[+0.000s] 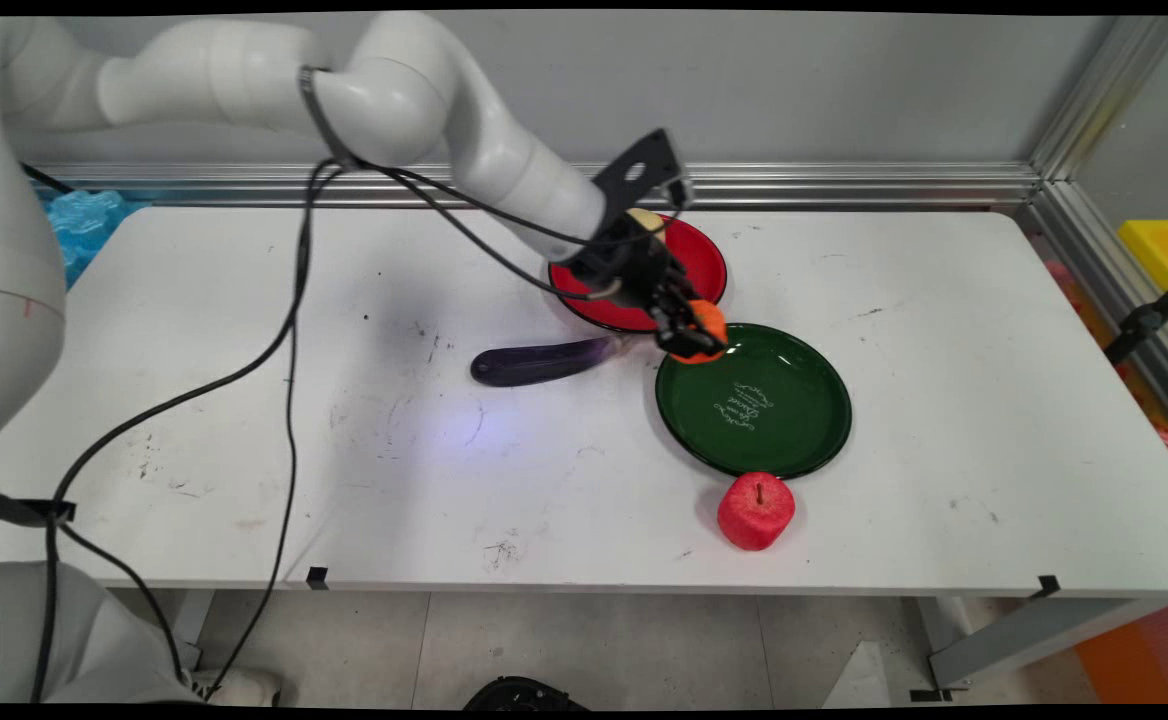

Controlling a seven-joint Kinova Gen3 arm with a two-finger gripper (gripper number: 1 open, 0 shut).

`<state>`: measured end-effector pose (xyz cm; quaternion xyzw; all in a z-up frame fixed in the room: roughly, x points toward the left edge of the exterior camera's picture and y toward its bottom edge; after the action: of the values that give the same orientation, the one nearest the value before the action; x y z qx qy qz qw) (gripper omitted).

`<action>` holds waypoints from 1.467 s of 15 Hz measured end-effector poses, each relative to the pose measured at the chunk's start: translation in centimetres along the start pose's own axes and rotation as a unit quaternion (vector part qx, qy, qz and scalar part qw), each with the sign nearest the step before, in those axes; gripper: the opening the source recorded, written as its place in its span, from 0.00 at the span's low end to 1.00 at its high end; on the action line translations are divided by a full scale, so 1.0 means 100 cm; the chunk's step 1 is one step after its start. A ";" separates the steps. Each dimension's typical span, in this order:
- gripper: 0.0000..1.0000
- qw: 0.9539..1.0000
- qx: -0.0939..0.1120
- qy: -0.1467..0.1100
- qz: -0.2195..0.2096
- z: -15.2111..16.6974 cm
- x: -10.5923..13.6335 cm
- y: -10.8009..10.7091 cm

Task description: Place the picked object on the table

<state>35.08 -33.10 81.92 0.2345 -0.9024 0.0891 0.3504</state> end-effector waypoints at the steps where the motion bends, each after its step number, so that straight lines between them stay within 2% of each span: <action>1: 0.00 1.000 -0.001 -0.003 0.003 -0.008 -0.006 0.000; 6: 0.00 1.000 -0.009 -0.024 0.019 -0.048 -0.045 0.007; 11: 0.00 0.998 -0.015 -0.044 0.028 -0.072 -0.085 0.015; 17: 0.00 0.998 -0.007 -0.054 0.033 -0.070 -0.122 0.017; 22: 0.00 0.998 -0.005 -0.054 0.027 -0.055 -0.141 0.015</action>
<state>46.72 -24.92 76.53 0.2124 -0.9264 0.0811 0.3001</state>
